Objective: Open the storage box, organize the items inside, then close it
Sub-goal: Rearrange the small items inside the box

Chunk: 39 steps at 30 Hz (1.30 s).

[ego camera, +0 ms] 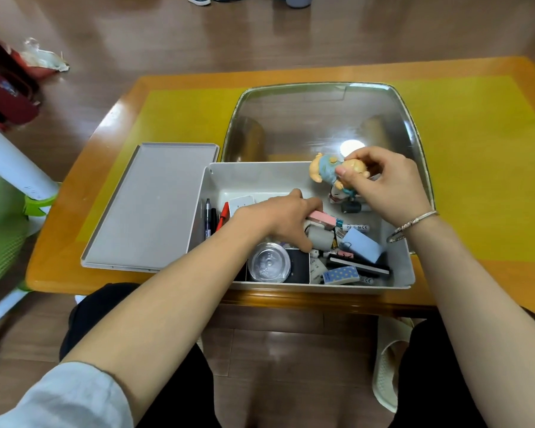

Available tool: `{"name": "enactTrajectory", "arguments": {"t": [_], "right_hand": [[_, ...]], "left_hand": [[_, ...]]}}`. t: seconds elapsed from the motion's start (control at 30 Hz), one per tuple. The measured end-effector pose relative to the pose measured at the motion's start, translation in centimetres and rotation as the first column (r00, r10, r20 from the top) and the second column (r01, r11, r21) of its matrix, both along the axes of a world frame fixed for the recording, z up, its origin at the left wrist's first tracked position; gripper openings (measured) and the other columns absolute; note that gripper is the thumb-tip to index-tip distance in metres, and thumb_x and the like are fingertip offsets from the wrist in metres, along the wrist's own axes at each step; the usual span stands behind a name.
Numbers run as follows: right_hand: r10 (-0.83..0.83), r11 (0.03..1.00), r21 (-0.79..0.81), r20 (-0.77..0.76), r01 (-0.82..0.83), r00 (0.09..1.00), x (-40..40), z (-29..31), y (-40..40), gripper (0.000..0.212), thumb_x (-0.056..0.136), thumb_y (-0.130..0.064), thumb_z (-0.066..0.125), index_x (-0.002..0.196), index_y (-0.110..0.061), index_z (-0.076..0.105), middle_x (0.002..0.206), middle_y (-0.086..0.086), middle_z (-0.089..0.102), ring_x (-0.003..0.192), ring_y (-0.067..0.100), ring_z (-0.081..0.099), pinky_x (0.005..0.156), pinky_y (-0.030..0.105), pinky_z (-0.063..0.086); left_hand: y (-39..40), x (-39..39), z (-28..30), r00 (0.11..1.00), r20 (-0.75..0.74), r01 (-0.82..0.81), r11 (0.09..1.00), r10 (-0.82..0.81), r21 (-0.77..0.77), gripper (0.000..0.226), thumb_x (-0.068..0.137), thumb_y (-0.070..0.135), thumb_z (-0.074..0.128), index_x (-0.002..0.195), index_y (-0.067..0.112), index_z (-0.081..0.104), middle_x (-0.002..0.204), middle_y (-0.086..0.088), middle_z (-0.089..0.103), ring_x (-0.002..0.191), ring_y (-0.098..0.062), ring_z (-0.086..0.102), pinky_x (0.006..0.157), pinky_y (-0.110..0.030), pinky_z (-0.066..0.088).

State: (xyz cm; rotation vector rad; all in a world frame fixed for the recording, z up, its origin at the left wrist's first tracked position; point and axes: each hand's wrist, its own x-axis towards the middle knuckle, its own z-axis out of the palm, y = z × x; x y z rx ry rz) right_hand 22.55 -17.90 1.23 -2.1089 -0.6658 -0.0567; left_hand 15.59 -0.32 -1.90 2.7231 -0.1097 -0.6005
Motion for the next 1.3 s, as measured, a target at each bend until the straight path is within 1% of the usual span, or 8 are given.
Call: {"name": "enactTrajectory", "arguments": {"t": [0.27, 0.47, 0.53, 0.67, 0.83, 1.0, 1.1, 1.3], "right_hand": [[-0.035, 0.993, 0.115, -0.026, 0.037, 0.999, 0.5, 0.2, -0.3, 0.016, 0.079, -0.040, 0.071, 0.087, -0.026, 0.065, 0.079, -0.007, 0.065, 0.064, -0.004, 0.054, 0.058, 0.005, 0.039], [-0.041, 0.994, 0.099, -0.033, 0.044, 0.999, 0.6, 0.1, -0.4, 0.016, 0.079, -0.038, 0.071, 0.087, -0.026, 0.066, 0.080, -0.007, 0.065, 0.064, -0.009, 0.054, 0.058, 0.004, 0.040], [-0.040, 0.993, 0.106, -0.039, 0.044, 0.998, 0.5, 0.2, -0.4, 0.015, 0.079, -0.037, 0.071, 0.087, -0.026, 0.065, 0.080, -0.007, 0.065, 0.064, -0.010, 0.053, 0.059, 0.003, 0.040], [-0.040, 0.993, 0.108, -0.048, 0.045, 0.998, 0.5, 0.4, -0.5, 0.016, 0.079, -0.039, 0.070, 0.088, -0.027, 0.065, 0.083, -0.005, 0.066, 0.069, -0.003, 0.056, 0.061, 0.008, 0.044], [-0.030, 0.996, 0.088, -0.031, 0.033, 0.999, 0.4, 0.5, -0.4, 0.016, 0.080, -0.038, 0.070, 0.089, -0.027, 0.064, 0.083, -0.005, 0.066, 0.069, -0.001, 0.056, 0.060, 0.007, 0.045], [-0.020, 0.997, 0.069, -0.026, 0.022, 0.999, 0.4, 0.4, -0.5, 0.014, 0.082, -0.037, 0.069, 0.089, -0.027, 0.064, 0.083, -0.005, 0.065, 0.070, -0.002, 0.056, 0.059, 0.005, 0.044], [-0.019, 0.997, 0.071, -0.019, 0.020, 1.000, 0.4, 0.5, -0.5, 0.013, 0.082, -0.037, 0.069, 0.089, -0.027, 0.063, 0.082, -0.006, 0.065, 0.069, -0.003, 0.056, 0.058, 0.003, 0.042], [-0.016, 0.999, 0.049, -0.010, 0.016, 1.000, 0.3, 0.6, -0.3, 0.014, 0.082, -0.037, 0.068, 0.090, -0.026, 0.063, 0.081, -0.007, 0.063, 0.069, -0.004, 0.056, 0.058, 0.001, 0.041]], "left_hand": [[-2.7, -2.9, 2.0, 0.983, 0.182, -0.011, 0.990, 0.038, -0.144, 0.063, 0.066, 0.048, 0.068, 0.120, 0.029, 0.041, 0.105, 0.002, 0.049, 0.087, -0.019, 0.056, 0.071, -0.032, 0.046], [-2.9, -3.6, 2.4, 0.973, -0.186, 0.137, 0.991, -0.136, -0.010, 0.076, 0.078, 0.081, 0.037, 0.144, 0.052, 0.014, 0.136, -0.004, 0.049, 0.135, -0.030, 0.029, 0.107, -0.047, 0.022], [-1.8, -3.4, 3.3, 0.957, -0.227, 0.158, 0.982, -0.179, -0.108, 0.069, 0.080, 0.076, 0.041, 0.143, 0.050, 0.025, 0.149, 0.008, 0.038, 0.140, -0.020, 0.025, 0.112, -0.044, 0.018], [-0.4, -1.5, 3.2, 0.997, -0.049, -0.062, 0.970, 0.052, -0.234, 0.043, 0.088, 0.049, 0.058, 0.124, 0.025, 0.058, 0.124, 0.002, 0.058, 0.117, -0.017, 0.051, 0.098, -0.034, 0.041], [-2.1, 0.3, 1.0, 0.978, -0.192, -0.098, 0.993, 0.083, -0.072, 0.091, 0.081, 0.074, 0.044, 0.152, 0.025, 0.015, 0.157, -0.004, 0.021, 0.140, -0.026, 0.028, 0.111, -0.039, 0.028], [-3.3, 0.5, 0.1, 0.963, -0.269, 0.009, 0.996, 0.015, 0.086, 0.099, 0.067, 0.093, 0.020, 0.148, 0.037, 0.020, 0.155, 0.004, 0.024, 0.138, -0.027, 0.028, 0.107, -0.048, 0.028], [-3.4, -0.5, 0.6, 0.965, -0.262, 0.016, 0.999, -0.008, 0.028, 0.105, 0.059, 0.098, 0.021, 0.147, 0.040, 0.020, 0.150, 0.003, 0.030, 0.131, -0.026, 0.037, 0.098, -0.044, 0.032], [-4.1, -1.9, 0.4, 0.952, -0.293, 0.090, 0.996, -0.093, -0.024, 0.101, 0.071, 0.091, 0.023, 0.151, 0.030, 0.010, 0.159, 0.003, 0.014, 0.140, -0.025, 0.017, 0.106, -0.048, 0.023]]}}
